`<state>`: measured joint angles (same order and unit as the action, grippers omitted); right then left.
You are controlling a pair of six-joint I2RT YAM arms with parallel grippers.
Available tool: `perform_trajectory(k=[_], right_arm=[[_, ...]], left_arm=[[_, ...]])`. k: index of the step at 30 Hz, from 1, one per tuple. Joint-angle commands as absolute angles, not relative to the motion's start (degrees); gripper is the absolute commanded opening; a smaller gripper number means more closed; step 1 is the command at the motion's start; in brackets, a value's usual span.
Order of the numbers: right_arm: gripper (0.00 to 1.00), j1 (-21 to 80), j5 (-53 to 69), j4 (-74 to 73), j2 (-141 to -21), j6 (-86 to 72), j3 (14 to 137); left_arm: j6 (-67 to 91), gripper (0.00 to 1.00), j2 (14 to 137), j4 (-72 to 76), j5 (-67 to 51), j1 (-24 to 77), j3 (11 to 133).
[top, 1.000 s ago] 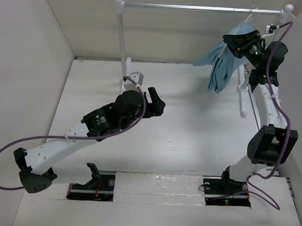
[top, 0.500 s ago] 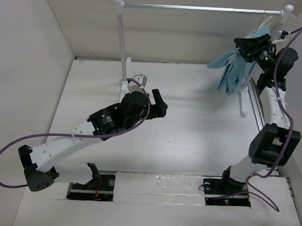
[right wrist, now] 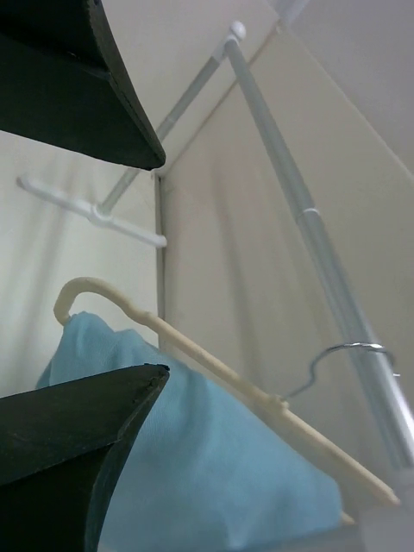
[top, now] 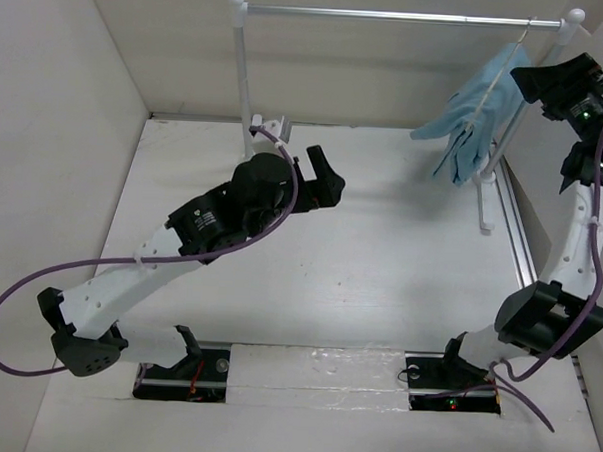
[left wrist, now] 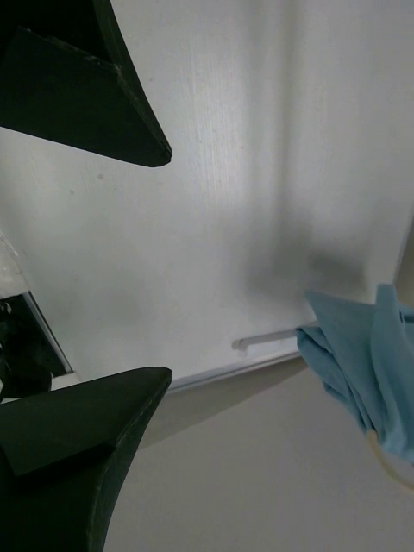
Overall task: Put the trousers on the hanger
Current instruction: Reset both arms
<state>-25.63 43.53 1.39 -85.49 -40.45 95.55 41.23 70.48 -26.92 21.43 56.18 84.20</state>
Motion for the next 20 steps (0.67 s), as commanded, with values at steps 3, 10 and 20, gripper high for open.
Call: perform_trajectory(k=[3,10,20], right_arm=[[1.00,-25.50,44.29,-4.05,-75.95,-29.10,99.07],[1.00,-8.46,40.44,-6.05,-52.59,-21.37,72.98],[1.00,6.59,23.20,-33.75,-24.88,-11.07,47.82]], left_arm=[[38.85,0.99,70.40,-25.49,19.16,56.07,91.85],[42.27,0.99,59.62,-27.50,23.28,56.07,81.76],[56.07,0.99,40.52,-28.31,17.67,56.07,51.78]])
